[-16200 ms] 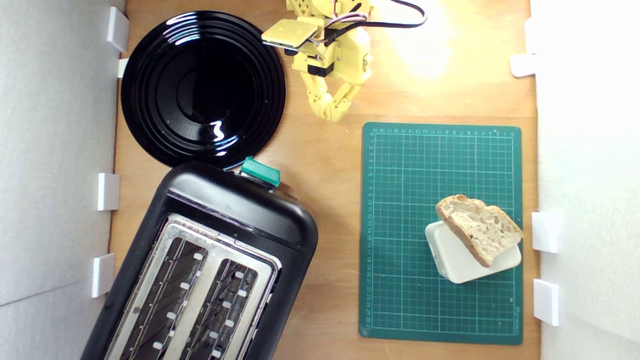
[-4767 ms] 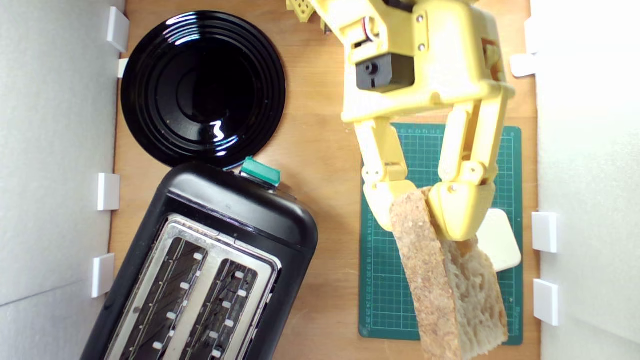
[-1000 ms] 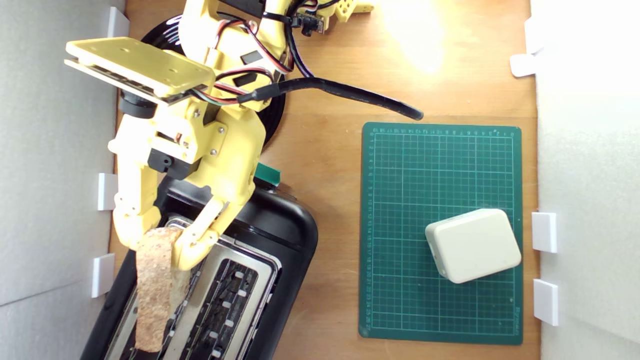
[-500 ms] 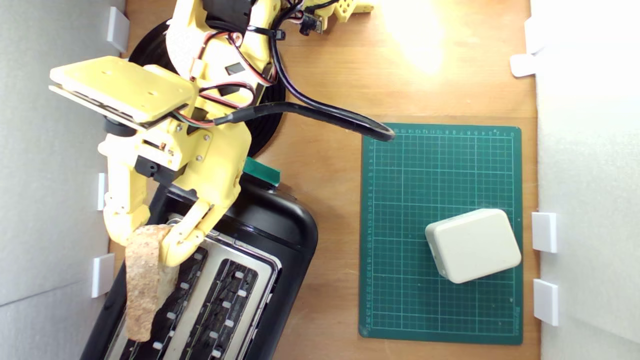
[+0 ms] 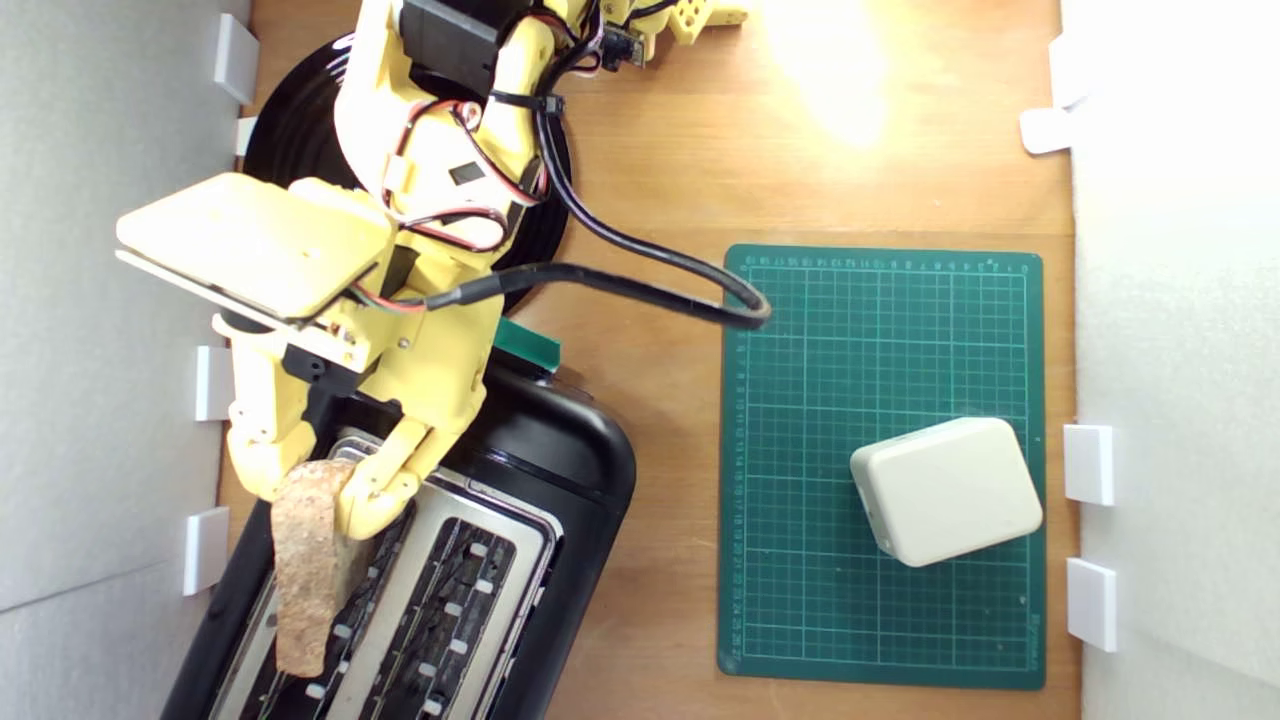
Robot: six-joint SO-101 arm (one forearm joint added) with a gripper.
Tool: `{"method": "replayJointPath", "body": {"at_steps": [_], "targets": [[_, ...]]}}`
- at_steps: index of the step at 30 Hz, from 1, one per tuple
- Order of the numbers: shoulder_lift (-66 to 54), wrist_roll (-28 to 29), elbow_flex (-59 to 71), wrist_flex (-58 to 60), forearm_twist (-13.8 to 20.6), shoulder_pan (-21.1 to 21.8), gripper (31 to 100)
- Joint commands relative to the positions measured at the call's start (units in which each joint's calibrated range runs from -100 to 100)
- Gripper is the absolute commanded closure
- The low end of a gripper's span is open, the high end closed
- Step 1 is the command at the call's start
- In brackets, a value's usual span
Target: Pick bread and place in toaster
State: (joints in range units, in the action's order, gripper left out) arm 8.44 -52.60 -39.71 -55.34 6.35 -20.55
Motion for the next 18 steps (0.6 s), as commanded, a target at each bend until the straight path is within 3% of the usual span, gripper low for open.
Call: {"method": "replayJointPath", "body": {"at_steps": [1,18], "targets": [[-0.04,-0.11,-2.18,2.1,-0.37,0.81,74.8],[8.61,0.26,-2.09,2.1,-0.19,2.82,74.2]]}}
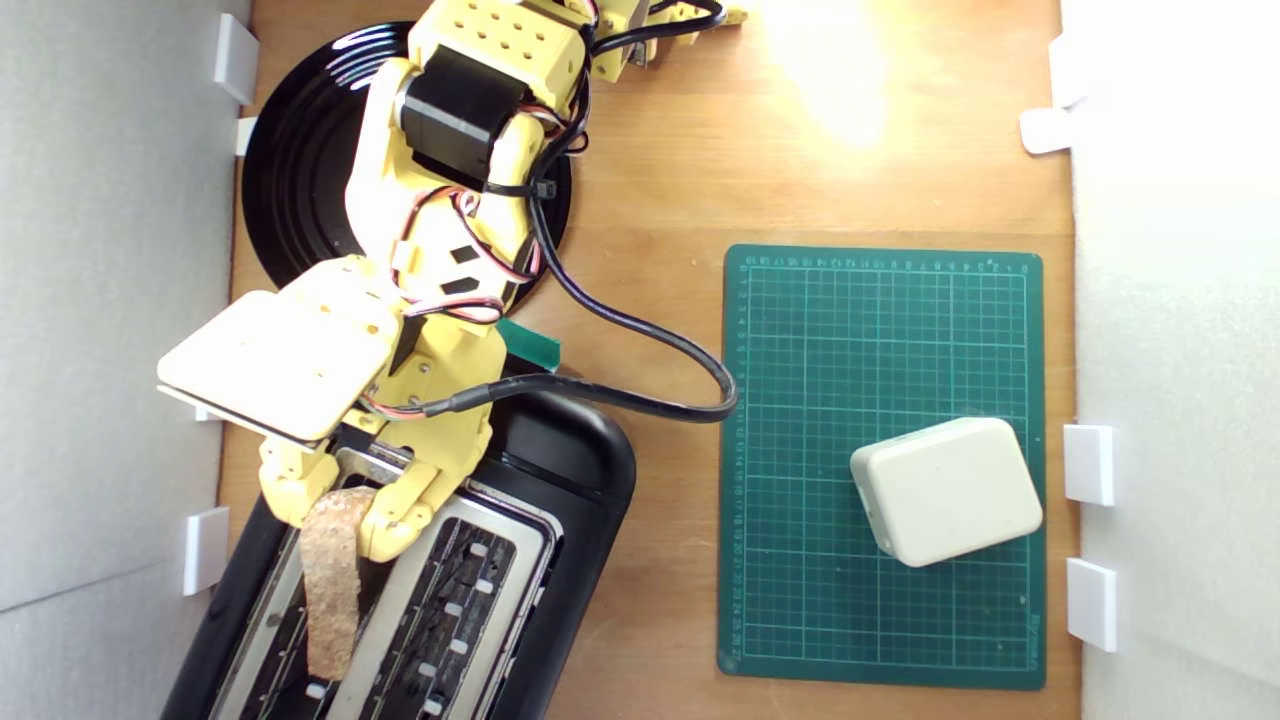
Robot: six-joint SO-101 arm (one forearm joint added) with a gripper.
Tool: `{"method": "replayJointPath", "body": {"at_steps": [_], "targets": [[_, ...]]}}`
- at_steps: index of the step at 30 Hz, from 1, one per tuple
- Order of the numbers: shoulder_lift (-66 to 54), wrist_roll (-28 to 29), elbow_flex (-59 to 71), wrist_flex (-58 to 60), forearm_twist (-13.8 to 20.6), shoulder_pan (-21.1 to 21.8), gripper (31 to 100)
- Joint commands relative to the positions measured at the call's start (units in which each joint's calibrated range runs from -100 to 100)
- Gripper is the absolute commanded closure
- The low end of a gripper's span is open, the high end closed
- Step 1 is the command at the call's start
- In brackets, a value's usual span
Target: Pick bread and place in toaster
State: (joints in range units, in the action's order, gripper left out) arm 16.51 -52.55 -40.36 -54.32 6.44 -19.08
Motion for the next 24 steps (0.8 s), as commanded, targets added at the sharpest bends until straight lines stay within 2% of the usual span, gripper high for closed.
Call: {"method": "replayJointPath", "body": {"at_steps": [1,7,10,13,24], "targets": [[0.88,0.78,-1.45,1.08,-0.28,1.28,74.0],[2.21,2.04,-1.36,0.99,0.18,1.52,72.9],[2.05,1.78,-1.36,0.99,0.0,1.52,64.3],[1.71,1.72,-1.36,0.91,-0.19,1.52,60.0],[-0.95,0.05,-1.54,0.91,-0.46,1.2,58.9]]}}
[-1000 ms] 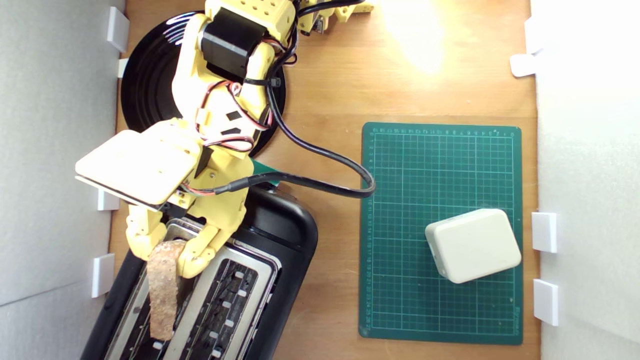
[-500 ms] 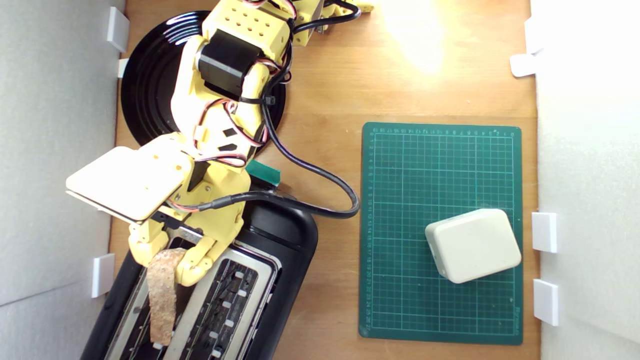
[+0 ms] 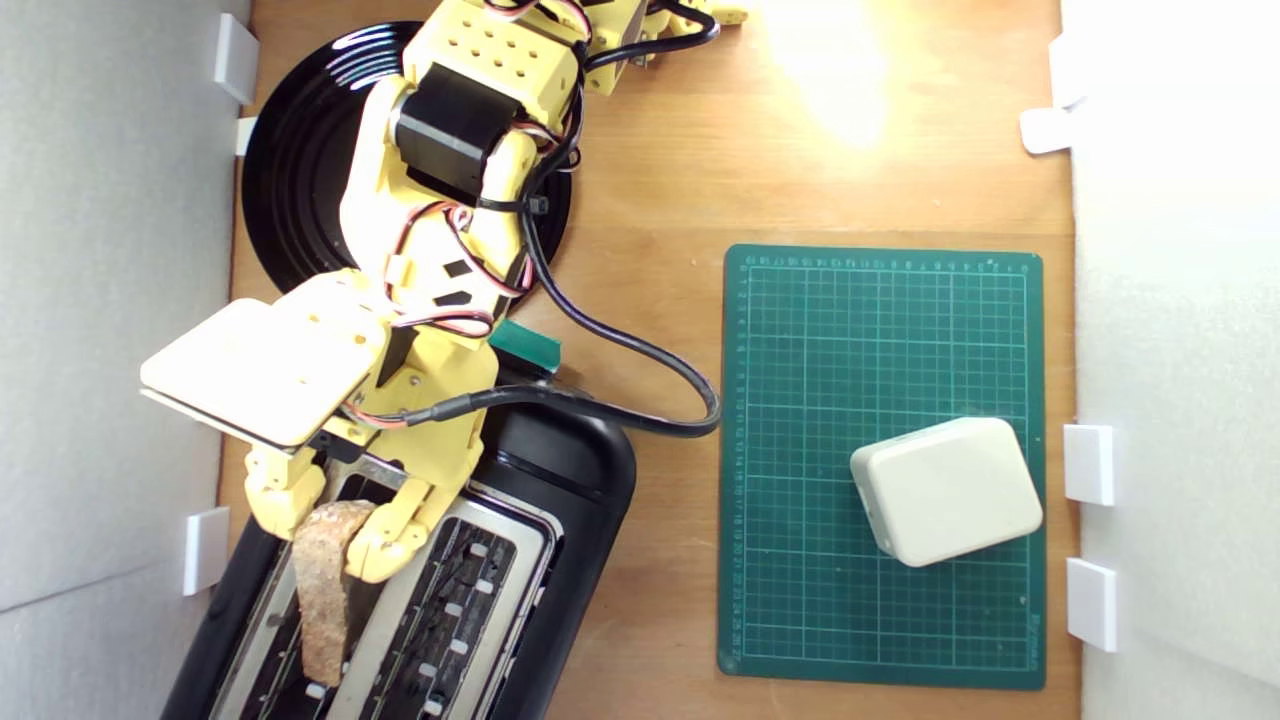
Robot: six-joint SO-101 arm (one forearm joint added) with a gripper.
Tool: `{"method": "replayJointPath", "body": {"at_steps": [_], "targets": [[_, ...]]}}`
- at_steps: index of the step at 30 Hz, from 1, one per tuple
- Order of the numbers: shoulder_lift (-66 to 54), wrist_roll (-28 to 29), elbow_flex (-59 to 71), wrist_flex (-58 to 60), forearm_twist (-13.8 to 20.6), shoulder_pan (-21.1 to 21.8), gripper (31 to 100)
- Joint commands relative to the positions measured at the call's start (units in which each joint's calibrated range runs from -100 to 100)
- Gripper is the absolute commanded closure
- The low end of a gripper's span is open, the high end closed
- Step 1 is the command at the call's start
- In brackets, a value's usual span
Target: Pick bread and place in toaster
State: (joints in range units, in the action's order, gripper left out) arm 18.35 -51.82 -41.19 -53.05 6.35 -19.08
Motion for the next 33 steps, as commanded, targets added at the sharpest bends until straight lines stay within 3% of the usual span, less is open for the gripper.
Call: {"method": "replayJointPath", "body": {"at_steps": [1,14,21,33], "targets": [[-3.3,-0.73,-0.7,-0.28,-0.37,0.95,58.9],[-17.44,-2.87,-0.89,-0.11,-0.01,0.87,58.9],[-27.01,-0.94,-0.8,-0.19,-0.46,2.0,59.6],[-33.74,15.75,0.29,-0.28,0.54,16.26,59.8]]}}
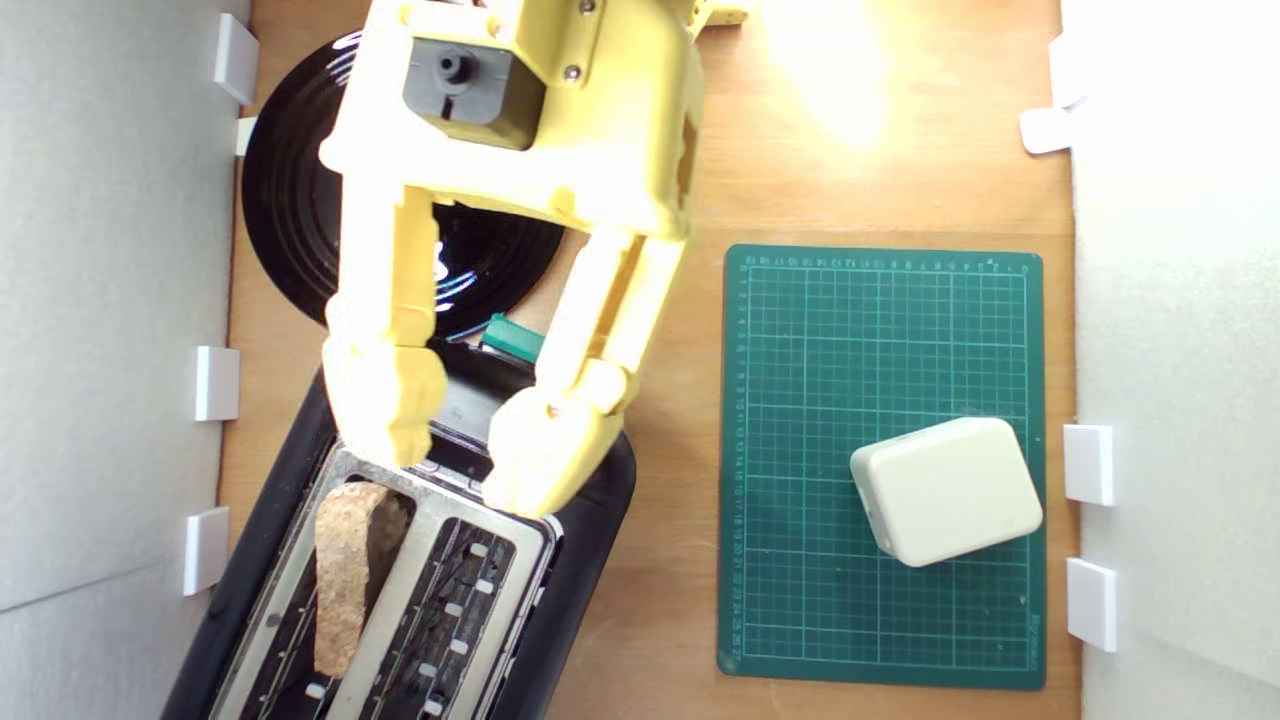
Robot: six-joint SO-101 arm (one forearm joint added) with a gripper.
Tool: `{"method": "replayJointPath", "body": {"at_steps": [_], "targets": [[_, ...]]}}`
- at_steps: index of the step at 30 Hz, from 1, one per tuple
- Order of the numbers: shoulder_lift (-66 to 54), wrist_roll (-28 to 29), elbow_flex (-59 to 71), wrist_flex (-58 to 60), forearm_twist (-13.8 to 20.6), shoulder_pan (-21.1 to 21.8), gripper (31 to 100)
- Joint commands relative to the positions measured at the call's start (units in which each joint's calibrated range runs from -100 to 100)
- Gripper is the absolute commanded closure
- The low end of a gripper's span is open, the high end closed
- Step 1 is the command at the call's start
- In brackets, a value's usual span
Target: Pick bread and place in toaster
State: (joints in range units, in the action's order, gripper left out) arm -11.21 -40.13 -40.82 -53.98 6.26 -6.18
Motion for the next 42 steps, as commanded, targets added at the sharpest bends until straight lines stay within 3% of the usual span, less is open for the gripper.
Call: {"method": "replayJointPath", "body": {"at_steps": [1,4,7,11,17,25,30,31,42], "targets": [[-4.68,5.84,0.38,0.66,0.72,4.73,59.8],[-5.92,11.12,0.65,0.66,1.08,8.03,59.8],[-6.84,21.48,0.74,0.57,3.89,12.22,59.8],[-8.5,31.31,3.74,0.48,7.06,15.61,59.8],[-17.57,36.13,21.89,0.57,7.34,21.33,59.8],[-32.8,36.7,51.76,0.57,7.34,27.61,60.9],[-39.95,34.03,66.47,0.48,6.97,28.98,70.5],[-43.53,32.1,75.28,0.48,7.34,30.03,73.8],[-55.84,26.45,94.98,0.48,7.34,29.39,84.6]]}}
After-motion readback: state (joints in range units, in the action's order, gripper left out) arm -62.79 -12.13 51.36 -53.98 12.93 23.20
